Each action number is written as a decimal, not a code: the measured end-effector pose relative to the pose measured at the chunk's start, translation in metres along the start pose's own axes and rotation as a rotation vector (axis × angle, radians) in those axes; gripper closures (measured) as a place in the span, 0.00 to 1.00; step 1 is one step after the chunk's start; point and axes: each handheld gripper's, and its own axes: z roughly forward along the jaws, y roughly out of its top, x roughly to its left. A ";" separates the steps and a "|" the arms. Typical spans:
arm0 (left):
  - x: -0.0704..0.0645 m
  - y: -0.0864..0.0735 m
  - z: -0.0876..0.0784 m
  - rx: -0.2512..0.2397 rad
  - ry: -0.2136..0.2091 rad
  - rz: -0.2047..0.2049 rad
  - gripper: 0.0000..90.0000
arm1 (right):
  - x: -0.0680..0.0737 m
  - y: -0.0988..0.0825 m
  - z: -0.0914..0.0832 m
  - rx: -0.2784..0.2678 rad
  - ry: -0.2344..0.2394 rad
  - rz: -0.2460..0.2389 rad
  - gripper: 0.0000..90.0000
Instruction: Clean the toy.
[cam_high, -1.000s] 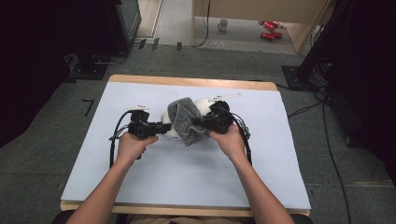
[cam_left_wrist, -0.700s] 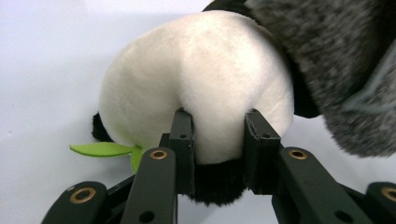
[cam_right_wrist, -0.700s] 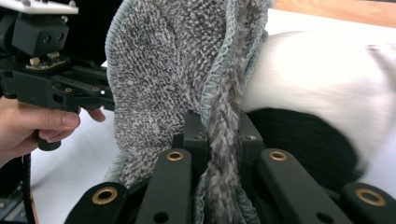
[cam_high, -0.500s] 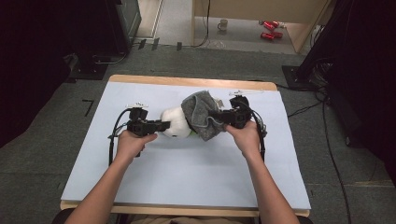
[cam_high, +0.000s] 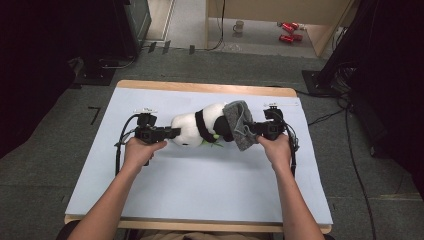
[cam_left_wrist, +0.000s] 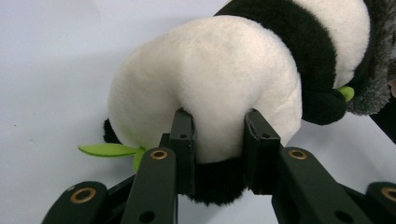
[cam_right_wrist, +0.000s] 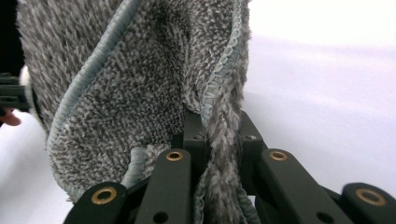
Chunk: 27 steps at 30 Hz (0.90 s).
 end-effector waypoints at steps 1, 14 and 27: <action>0.000 0.000 0.000 -0.001 -0.001 -0.001 0.77 | -0.002 0.000 -0.001 -0.004 -0.006 0.006 0.89; 0.002 0.001 -0.001 -0.008 -0.002 0.013 0.77 | 0.013 0.018 -0.056 -0.161 0.025 -0.031 0.89; 0.001 -0.002 -0.002 -0.038 0.000 0.066 0.68 | 0.061 0.010 -0.005 -0.053 0.085 -0.169 0.89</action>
